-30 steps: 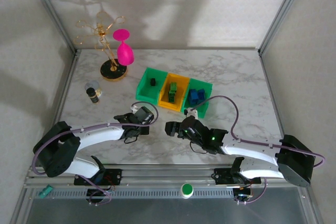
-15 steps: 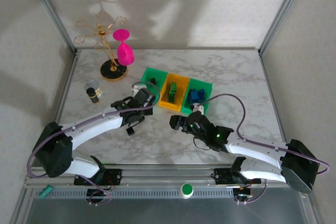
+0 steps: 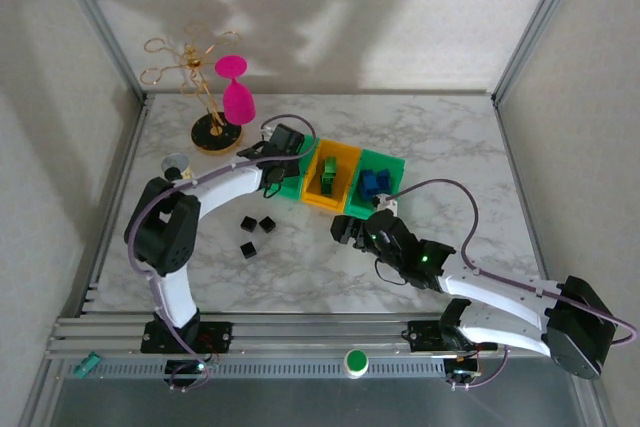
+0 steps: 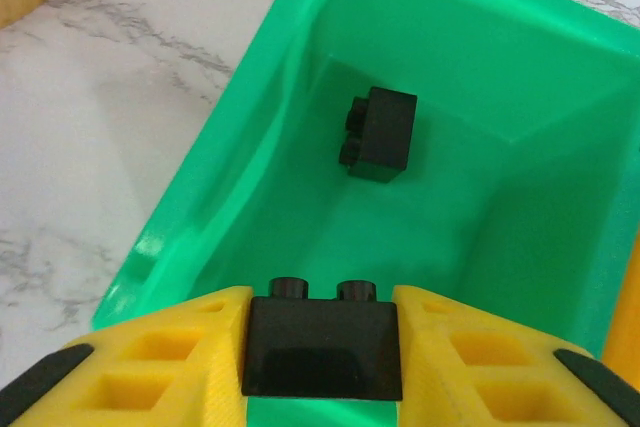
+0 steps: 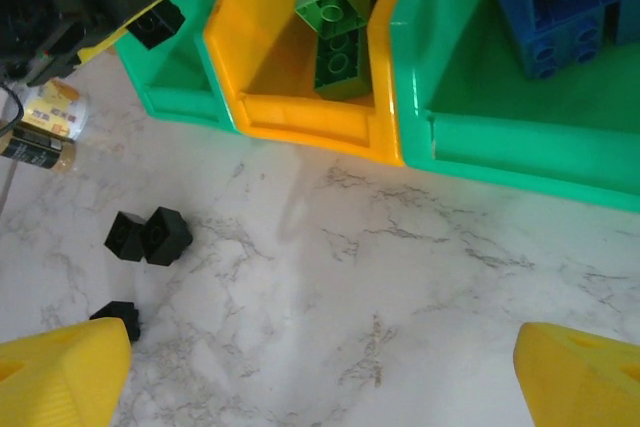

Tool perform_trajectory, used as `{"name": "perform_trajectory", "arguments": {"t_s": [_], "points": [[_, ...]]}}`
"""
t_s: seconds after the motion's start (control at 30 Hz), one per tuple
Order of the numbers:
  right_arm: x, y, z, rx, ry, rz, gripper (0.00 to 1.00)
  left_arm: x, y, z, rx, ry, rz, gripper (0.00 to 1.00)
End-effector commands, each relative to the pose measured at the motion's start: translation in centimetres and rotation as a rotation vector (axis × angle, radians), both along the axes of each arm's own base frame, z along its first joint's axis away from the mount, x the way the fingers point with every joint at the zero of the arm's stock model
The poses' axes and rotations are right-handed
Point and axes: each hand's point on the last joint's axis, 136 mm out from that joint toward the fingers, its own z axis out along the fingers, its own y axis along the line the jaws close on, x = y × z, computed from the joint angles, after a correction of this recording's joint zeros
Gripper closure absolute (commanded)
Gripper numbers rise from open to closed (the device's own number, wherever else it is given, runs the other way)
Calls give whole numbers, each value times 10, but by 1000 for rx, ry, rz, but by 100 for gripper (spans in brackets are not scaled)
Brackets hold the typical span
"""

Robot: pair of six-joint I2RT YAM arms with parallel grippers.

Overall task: Sort the legos into containers by color
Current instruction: Place the lego in the container.

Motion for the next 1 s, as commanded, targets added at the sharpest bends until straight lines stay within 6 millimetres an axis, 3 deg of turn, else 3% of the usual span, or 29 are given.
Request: {"name": "perform_trajectory", "arguments": {"t_s": [0.0,0.13,0.3,0.4,0.5,0.6,0.73,0.97], "points": [[-2,-7,-6,-13,22,-11,1,15,-3,-2,13,-14,-8,60],[-1,-8,-4,-13,19,-12,1,19,-2,-13,17,6,-8,57],[1,-7,-1,-15,13,-8,1,20,-3,-9,15,11,-21,54],[2,-6,2,-17,7,0,1,15,-9,7,-33,1,-51,55],[2,0,4,-27,-1,28,1,5,-10,36,-89,-42,-70,55],[1,5,3,-32,0,62,1,-14,2,52,-97,-57,-53,55],[-5,16,-1,-10,0,119,1,-52,15,58,-159,-63,-58,54],[-24,41,-13,-31,-8,222,1,-124,55,39,-156,9,15,53]]}}
